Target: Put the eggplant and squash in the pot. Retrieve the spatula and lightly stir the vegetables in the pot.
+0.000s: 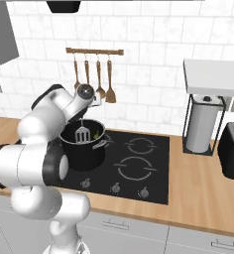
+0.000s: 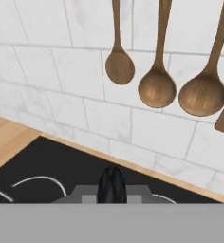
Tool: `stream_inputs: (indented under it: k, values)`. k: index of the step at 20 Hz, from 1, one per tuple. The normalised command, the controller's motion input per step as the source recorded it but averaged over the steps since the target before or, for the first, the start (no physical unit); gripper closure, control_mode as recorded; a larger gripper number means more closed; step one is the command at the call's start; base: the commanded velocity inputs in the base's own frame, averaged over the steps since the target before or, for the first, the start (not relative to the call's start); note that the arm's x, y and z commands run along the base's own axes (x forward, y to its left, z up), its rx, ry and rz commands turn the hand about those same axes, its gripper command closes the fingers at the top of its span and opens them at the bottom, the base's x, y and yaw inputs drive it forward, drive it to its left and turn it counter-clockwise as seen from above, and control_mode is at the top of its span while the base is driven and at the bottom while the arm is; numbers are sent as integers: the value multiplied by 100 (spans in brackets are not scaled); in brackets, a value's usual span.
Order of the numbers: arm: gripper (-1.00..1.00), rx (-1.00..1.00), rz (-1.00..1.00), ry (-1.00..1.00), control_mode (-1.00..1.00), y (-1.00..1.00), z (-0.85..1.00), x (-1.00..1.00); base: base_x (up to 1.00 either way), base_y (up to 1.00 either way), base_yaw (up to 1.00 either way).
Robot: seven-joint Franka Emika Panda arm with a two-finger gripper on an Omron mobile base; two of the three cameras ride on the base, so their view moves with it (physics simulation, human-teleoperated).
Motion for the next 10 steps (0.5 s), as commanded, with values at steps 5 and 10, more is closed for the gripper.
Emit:
stream_inputs:
  k: [5,10]
  values:
    - [100,-3,5,2,-100,0,-1,0,0,0,0]
    - [100,-9,28,0,-100,0,-51,15,0,0,0]
